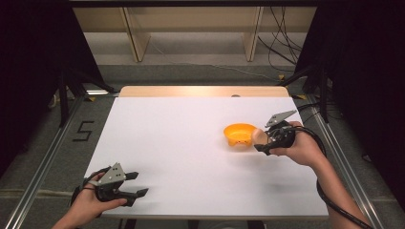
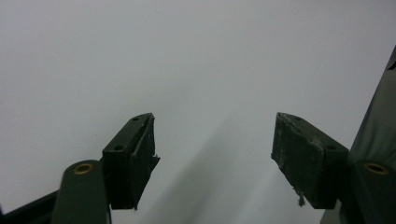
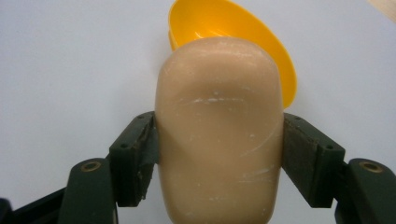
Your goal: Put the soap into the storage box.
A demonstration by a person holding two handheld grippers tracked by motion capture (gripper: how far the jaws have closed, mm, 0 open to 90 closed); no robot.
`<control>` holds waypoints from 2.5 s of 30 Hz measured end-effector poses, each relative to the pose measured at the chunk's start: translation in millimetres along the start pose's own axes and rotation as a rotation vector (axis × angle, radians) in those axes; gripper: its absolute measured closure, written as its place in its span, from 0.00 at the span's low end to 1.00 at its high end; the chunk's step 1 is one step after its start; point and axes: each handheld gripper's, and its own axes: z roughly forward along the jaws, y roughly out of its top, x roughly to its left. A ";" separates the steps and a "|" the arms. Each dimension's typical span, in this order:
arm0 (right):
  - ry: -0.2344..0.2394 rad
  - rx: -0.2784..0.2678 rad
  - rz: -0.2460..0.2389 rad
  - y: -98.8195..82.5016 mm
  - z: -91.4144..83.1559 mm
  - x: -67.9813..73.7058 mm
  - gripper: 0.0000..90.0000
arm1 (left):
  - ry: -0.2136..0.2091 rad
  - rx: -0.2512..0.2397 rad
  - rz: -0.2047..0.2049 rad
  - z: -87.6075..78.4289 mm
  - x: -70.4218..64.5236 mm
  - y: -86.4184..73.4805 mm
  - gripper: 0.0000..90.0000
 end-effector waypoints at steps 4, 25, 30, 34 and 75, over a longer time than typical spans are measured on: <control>-0.015 -0.007 0.000 2.7 3.2 -1.1 0.37 | -0.004 0.000 -0.005 0.1 -0.4 -0.1 0.33; 0.005 0.028 -0.033 25.3 6.3 -12.9 0.37 | -0.003 0.011 -0.032 1.0 -1.1 -0.2 0.33; 0.004 0.033 -0.030 30.6 9.6 -14.8 0.37 | -0.001 -0.010 -0.019 0.9 -0.5 -0.2 0.33; 0.009 0.042 -0.019 33.4 12.0 -14.5 0.37 | -0.007 -0.001 -0.031 0.5 -1.4 -0.4 0.33; 0.020 0.078 -0.108 60.7 32.8 -26.1 0.37 | -0.012 0.004 -0.027 0.6 -1.2 -0.4 0.33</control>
